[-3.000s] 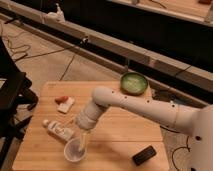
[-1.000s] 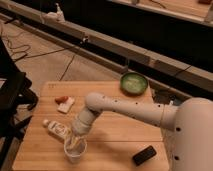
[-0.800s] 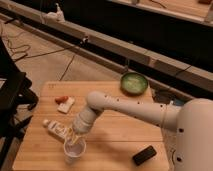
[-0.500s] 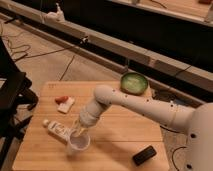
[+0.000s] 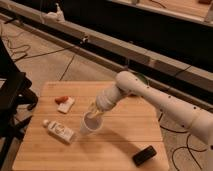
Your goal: Place the ceramic cup in the ceramic bowl
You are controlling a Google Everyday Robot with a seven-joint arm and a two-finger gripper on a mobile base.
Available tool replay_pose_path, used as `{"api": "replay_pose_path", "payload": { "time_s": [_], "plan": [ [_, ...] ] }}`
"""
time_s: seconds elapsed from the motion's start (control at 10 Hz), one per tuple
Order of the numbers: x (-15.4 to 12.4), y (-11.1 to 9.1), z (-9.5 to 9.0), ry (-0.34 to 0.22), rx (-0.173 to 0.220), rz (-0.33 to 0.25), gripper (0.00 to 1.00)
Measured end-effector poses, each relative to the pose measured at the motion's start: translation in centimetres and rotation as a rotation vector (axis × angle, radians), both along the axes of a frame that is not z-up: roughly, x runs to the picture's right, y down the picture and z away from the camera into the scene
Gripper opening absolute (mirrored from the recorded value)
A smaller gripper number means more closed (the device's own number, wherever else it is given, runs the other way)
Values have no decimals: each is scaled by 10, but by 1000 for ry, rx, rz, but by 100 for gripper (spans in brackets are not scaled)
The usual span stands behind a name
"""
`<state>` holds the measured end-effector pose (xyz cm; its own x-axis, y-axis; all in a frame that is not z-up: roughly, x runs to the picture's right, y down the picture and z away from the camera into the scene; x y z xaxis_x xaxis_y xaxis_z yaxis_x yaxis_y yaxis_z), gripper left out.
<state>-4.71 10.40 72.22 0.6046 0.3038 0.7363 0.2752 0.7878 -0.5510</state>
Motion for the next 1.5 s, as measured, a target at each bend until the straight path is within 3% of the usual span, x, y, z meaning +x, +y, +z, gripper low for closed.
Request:
{"api": "replay_pose_path", "payload": {
  "time_s": [0.4, 0.6, 0.8, 1.3, 1.5],
  "plan": [
    [80, -81, 22, 92, 24, 156, 0],
    [117, -106, 39, 117, 20, 215, 0],
    [138, -117, 48, 125, 17, 248, 0],
    [137, -118, 49, 122, 17, 247, 0],
    [142, -124, 53, 145, 41, 262, 0]
  ]
}}
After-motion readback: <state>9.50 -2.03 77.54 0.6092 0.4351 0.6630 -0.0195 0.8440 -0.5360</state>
